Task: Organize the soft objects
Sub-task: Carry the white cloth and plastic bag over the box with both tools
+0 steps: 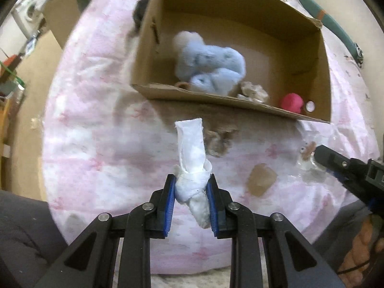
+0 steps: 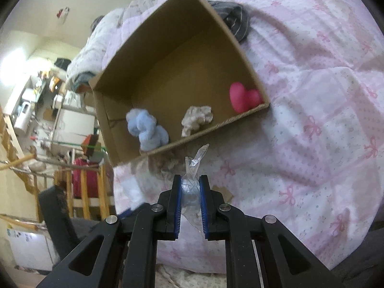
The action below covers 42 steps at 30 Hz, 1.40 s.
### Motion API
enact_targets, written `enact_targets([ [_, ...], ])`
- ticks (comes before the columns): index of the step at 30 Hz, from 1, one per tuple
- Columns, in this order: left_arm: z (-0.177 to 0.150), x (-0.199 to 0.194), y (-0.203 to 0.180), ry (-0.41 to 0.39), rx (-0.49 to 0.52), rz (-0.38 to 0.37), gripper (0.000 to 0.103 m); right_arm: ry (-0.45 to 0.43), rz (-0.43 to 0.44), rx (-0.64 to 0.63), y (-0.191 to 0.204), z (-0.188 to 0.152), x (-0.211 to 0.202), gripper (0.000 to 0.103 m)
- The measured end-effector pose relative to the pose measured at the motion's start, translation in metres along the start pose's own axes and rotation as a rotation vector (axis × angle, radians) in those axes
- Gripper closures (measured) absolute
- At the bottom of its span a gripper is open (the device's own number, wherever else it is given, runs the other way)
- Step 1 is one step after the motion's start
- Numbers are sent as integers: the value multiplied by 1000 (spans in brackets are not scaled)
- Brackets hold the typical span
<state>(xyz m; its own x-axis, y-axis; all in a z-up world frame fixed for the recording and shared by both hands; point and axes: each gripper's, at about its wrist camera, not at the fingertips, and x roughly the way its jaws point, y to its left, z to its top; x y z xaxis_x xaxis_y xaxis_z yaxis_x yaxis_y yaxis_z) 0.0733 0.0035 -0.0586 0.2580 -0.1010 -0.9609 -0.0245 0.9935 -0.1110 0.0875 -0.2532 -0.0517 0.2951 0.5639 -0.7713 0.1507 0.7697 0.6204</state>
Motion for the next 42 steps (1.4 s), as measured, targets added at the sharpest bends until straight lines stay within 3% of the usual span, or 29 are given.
enact_targets([
  [18,-2,1,9,-66,-50,-1,80,8,-92,-71,15,-3,13,87],
  [24,0,-41,13,-149,-78,-29,80,-6,-57,-68,21,-2,-1,87],
  [32,38,-88,8,-276,-30,-34,80,-99,-4,-166,51,14,-48,87],
  [35,59,-90,4,-312,-3,-27,80,-150,11,-204,60,28,-63,87],
  [38,78,-84,-4,-349,47,36,80,-213,-6,-248,66,44,-74,87],
  [42,99,-74,-13,-369,83,44,80,-275,-24,-263,65,64,-78,87],
])
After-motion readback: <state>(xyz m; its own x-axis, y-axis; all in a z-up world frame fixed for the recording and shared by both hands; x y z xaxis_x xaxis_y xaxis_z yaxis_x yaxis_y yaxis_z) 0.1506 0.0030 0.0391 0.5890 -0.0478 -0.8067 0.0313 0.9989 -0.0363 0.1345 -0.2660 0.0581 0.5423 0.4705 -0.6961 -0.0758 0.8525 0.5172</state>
